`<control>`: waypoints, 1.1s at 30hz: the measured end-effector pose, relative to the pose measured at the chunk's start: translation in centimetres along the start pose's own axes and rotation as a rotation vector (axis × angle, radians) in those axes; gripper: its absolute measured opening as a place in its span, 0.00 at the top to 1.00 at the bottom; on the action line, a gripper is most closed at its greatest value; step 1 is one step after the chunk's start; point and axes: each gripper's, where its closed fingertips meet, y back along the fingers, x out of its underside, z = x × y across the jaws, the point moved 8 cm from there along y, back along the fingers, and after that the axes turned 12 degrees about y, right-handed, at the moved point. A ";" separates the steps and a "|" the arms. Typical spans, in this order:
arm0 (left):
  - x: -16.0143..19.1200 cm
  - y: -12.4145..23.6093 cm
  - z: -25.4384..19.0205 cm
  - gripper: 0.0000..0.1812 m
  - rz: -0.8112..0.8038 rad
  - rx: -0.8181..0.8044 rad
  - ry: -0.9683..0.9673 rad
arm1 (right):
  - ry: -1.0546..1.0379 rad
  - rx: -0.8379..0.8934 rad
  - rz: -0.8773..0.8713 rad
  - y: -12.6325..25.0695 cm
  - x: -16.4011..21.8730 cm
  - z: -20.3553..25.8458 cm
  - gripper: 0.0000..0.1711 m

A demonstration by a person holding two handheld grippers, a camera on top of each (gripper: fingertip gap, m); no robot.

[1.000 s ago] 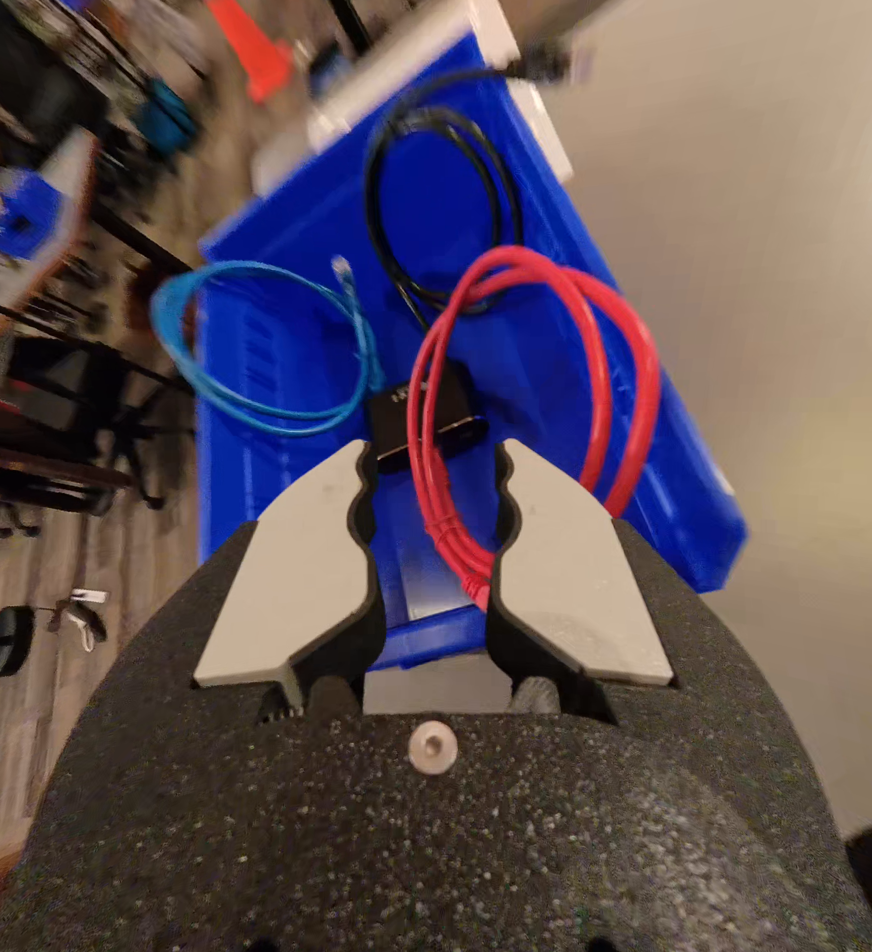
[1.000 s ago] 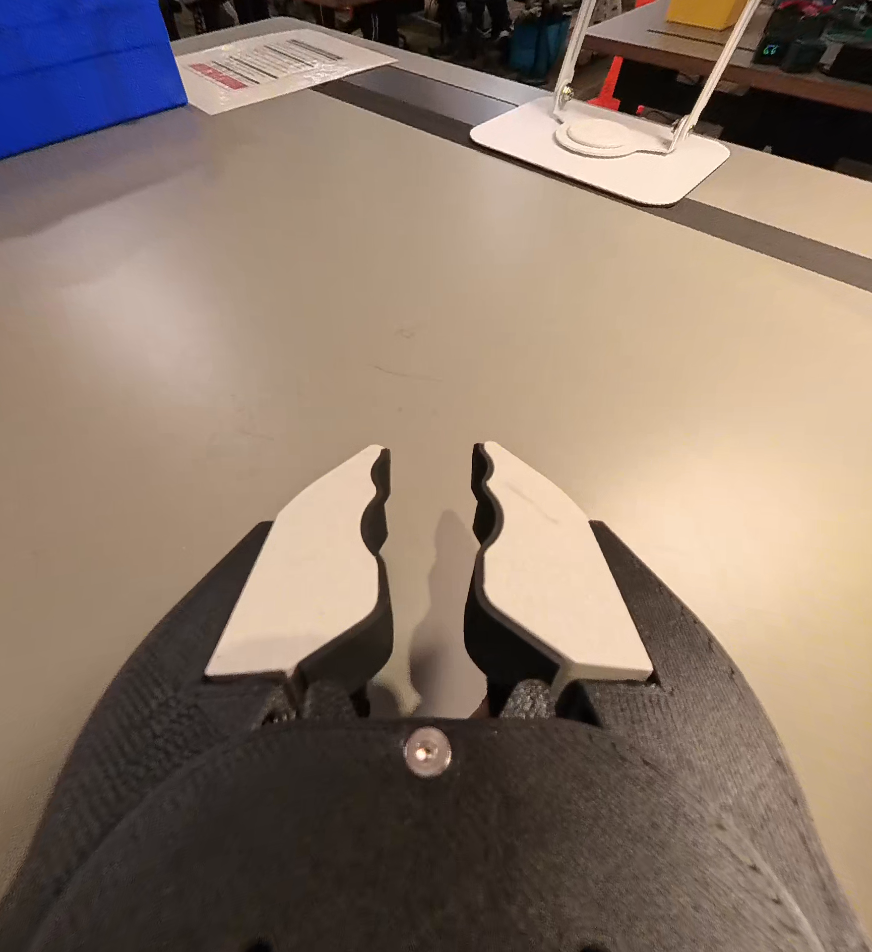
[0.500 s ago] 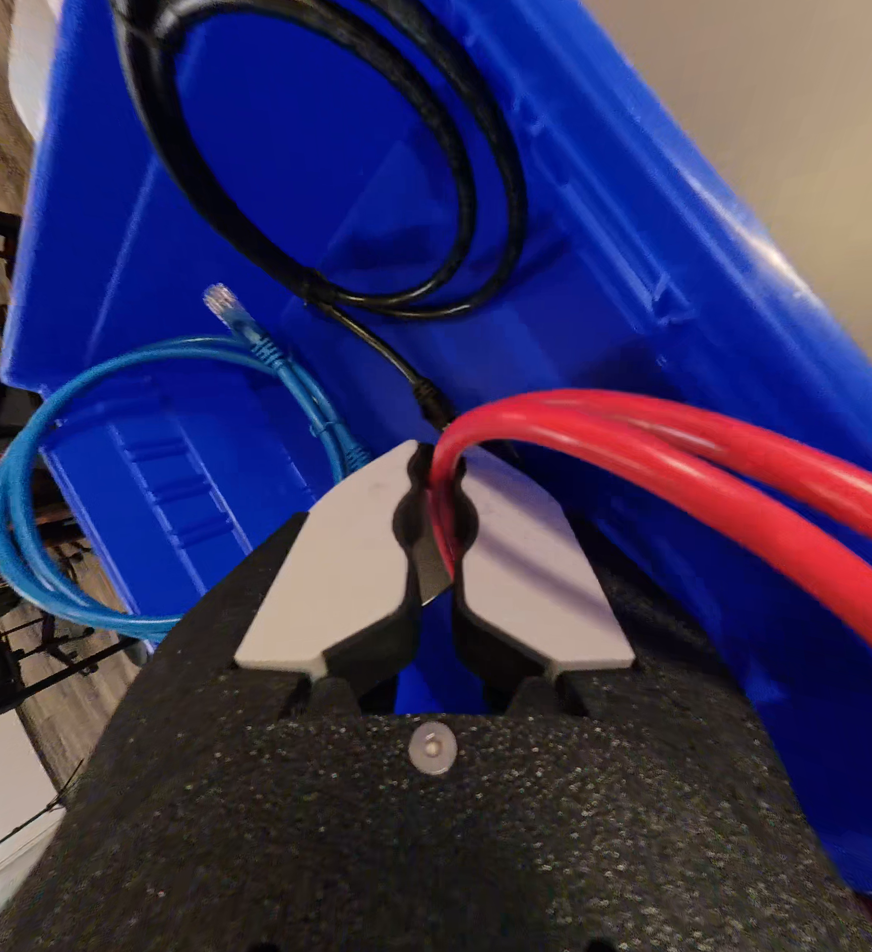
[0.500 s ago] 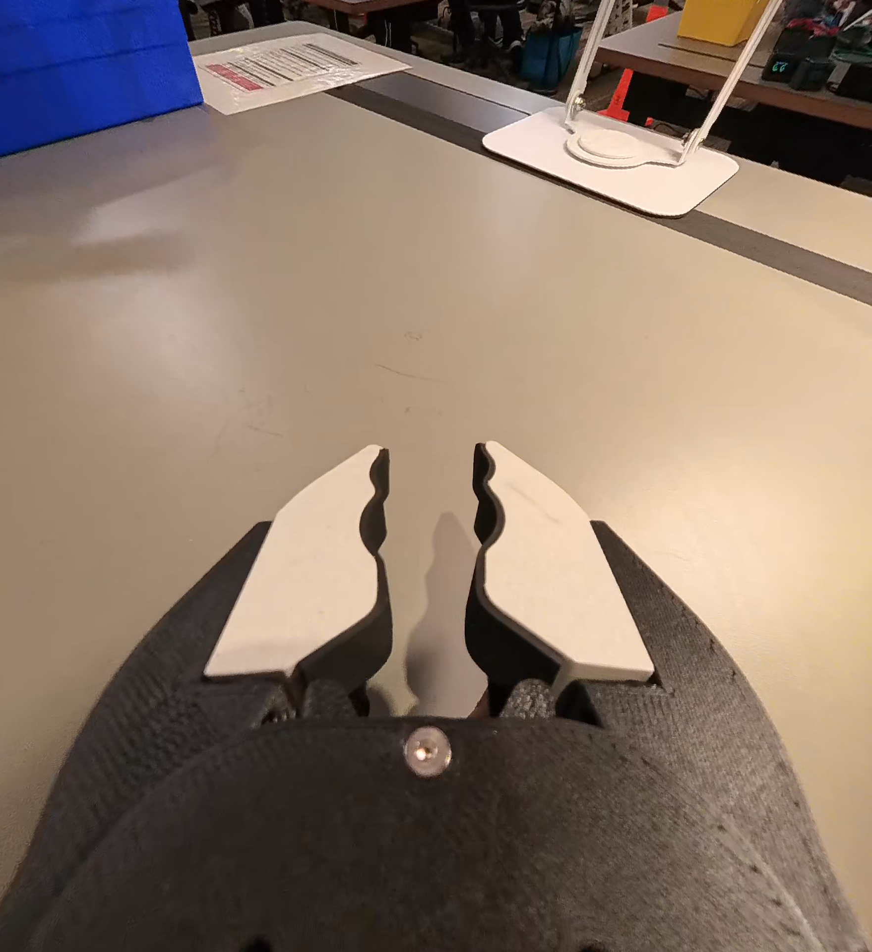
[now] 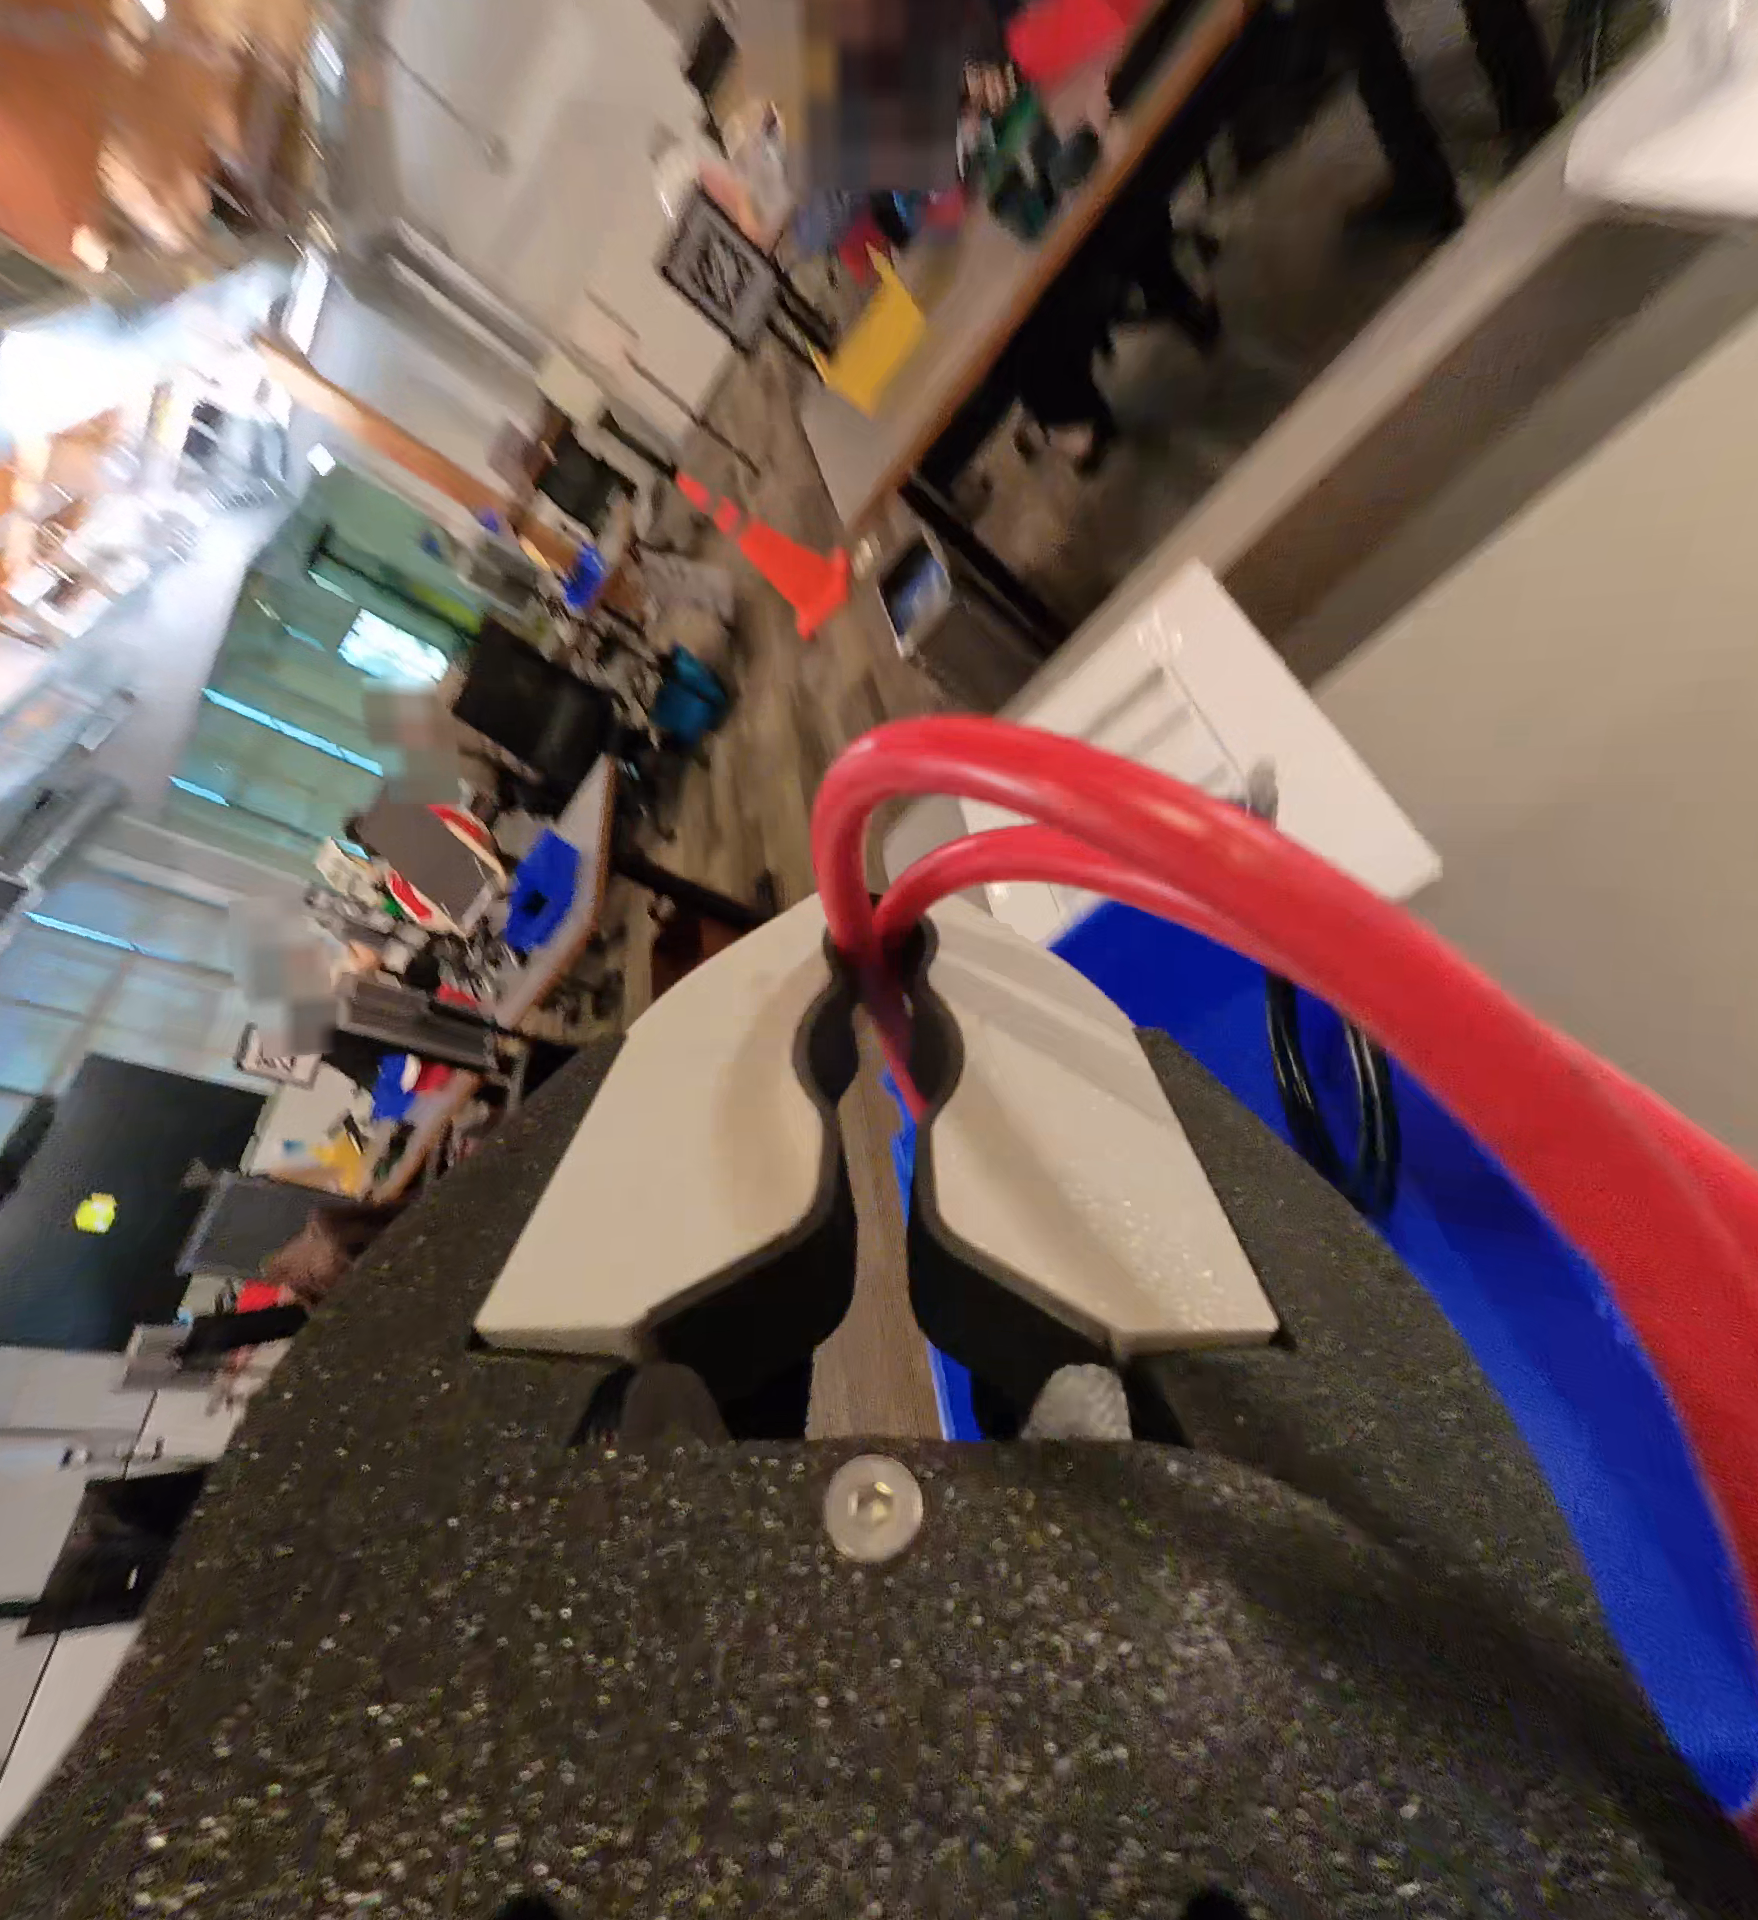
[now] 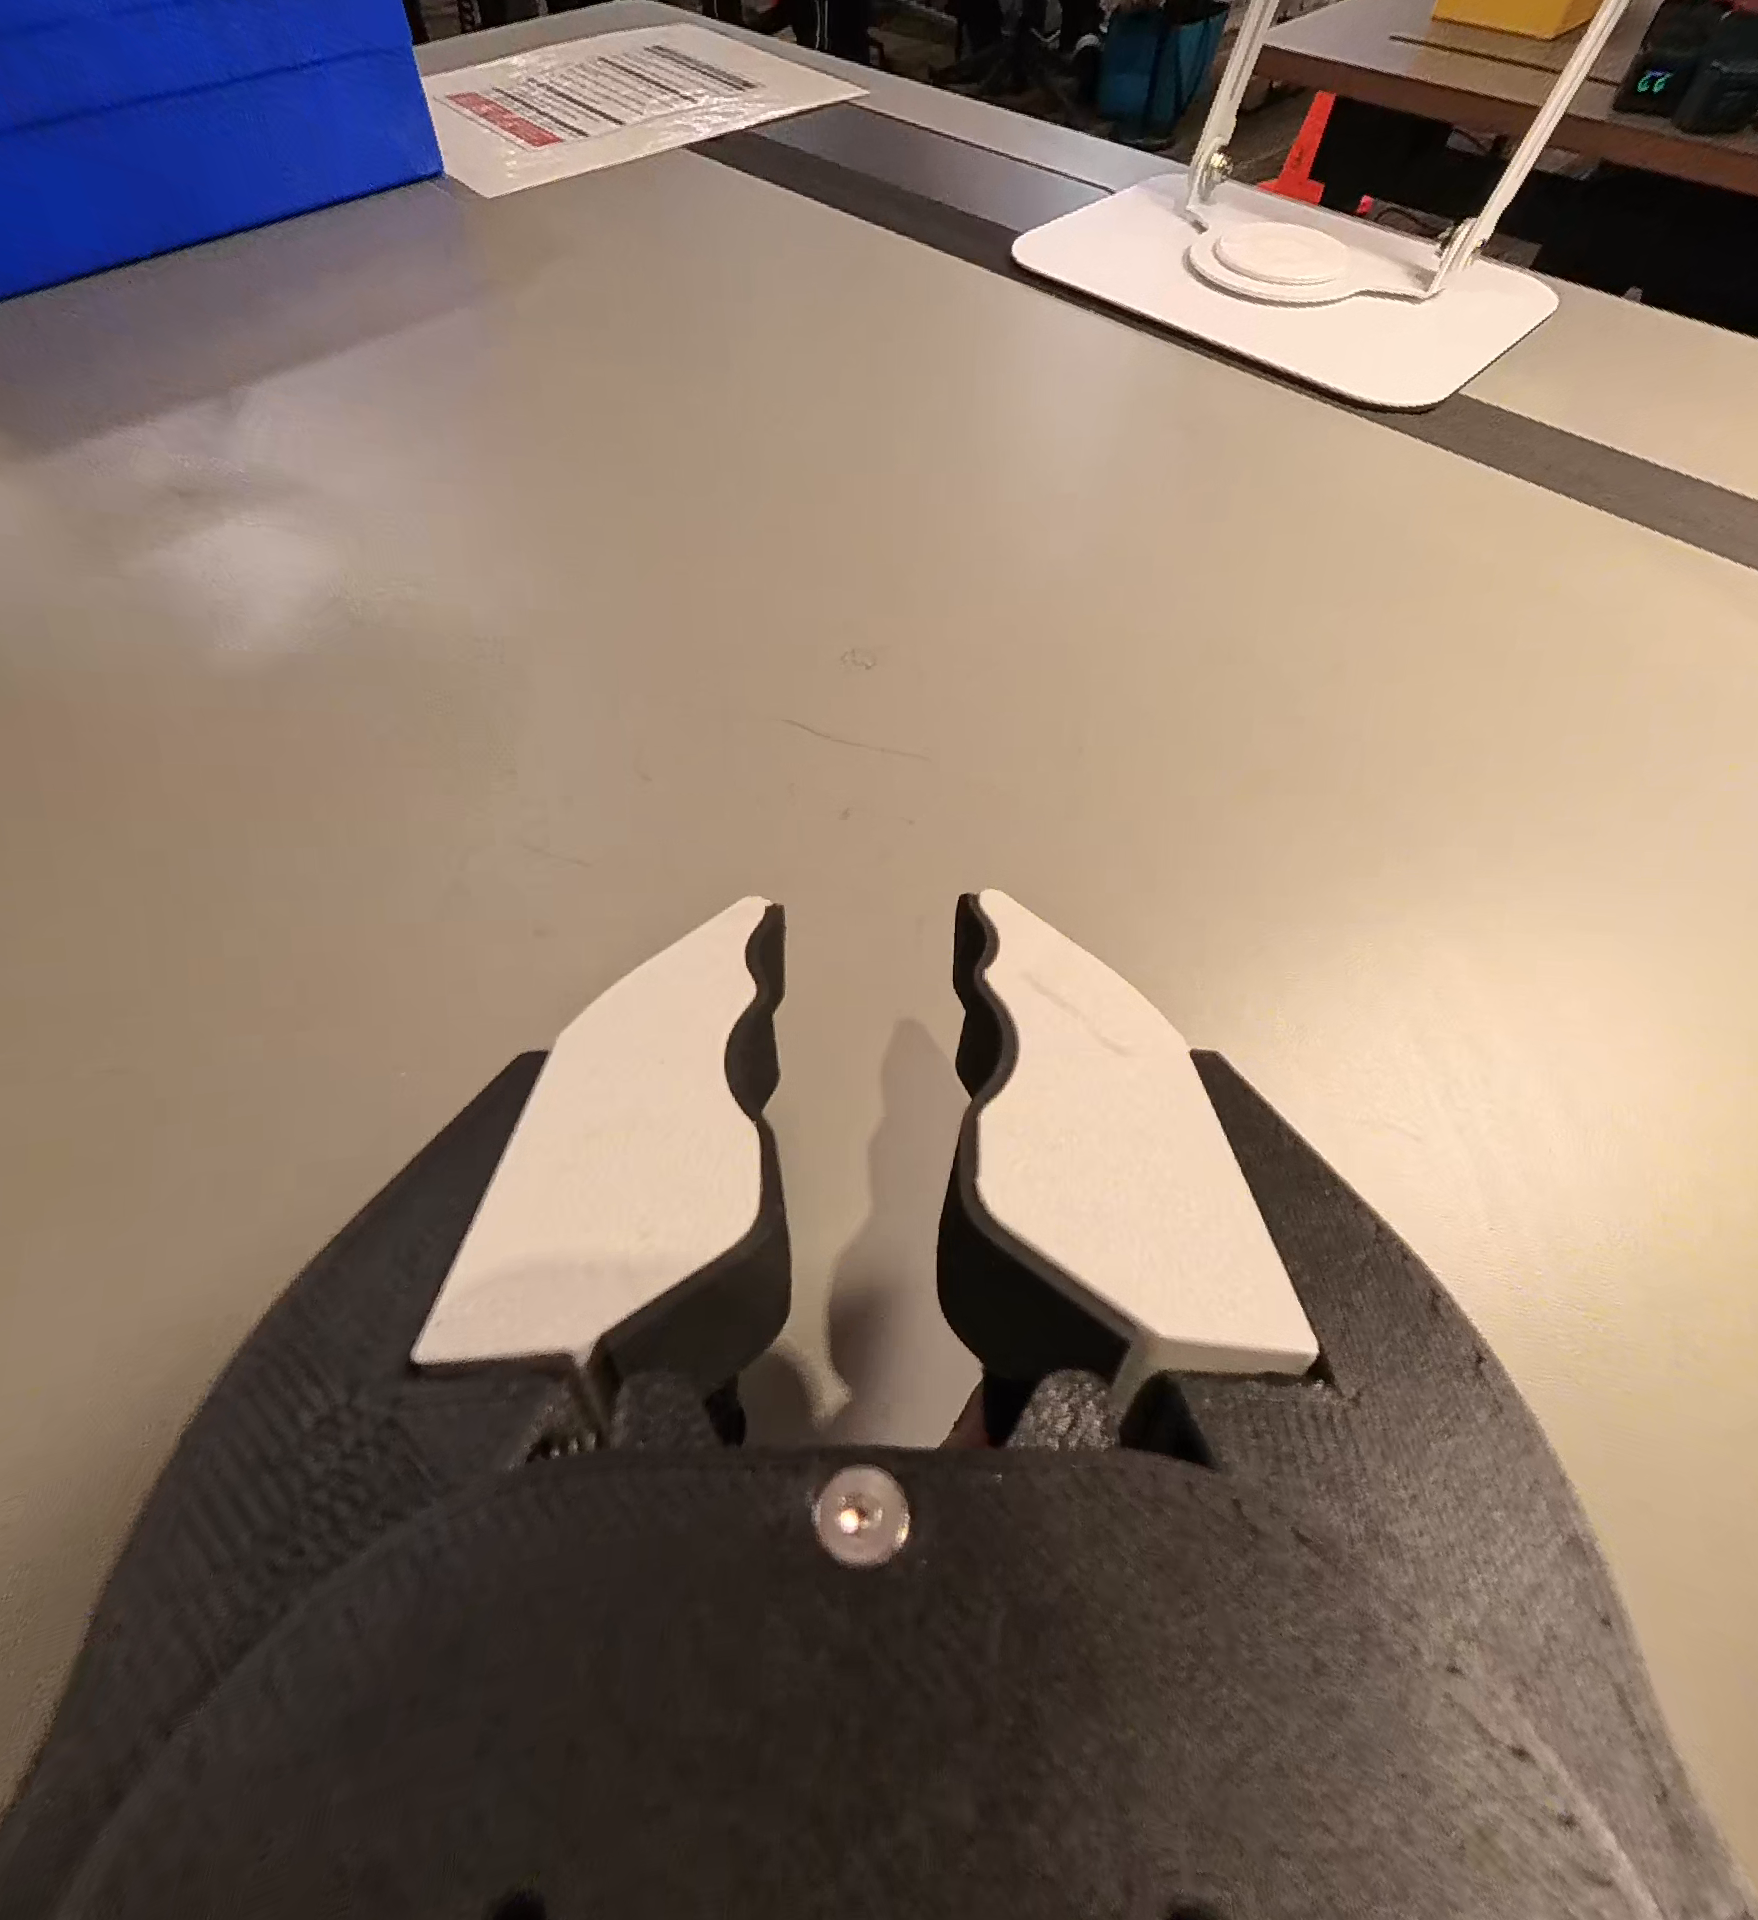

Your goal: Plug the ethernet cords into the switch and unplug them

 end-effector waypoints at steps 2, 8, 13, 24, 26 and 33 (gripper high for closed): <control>-3.3 0.8 0.3 0.97 -0.108 -0.012 0.013 | 0.002 0.000 0.000 0.0 0.0 0.0 0.82; -14.3 3.0 -1.2 0.97 -0.409 -0.022 0.005 | 0.008 0.001 -0.003 0.0 0.0 0.1 0.82; -21.8 4.3 -4.9 0.97 -0.563 0.108 -0.042 | 0.007 0.006 -0.012 0.2 -0.1 0.1 0.81; -22.0 -0.4 -25.5 0.97 -0.665 0.589 -0.023 | 0.067 -0.016 -0.223 2.4 -0.7 0.9 0.81; -20.6 -1.2 -29.6 0.97 -0.634 0.675 -0.044 | 0.095 -0.025 -0.278 2.9 -0.9 1.5 0.81; -15.9 -1.6 -36.8 0.97 -0.587 0.944 -0.137 | 0.118 -0.046 -0.293 3.0 -1.5 2.1 0.81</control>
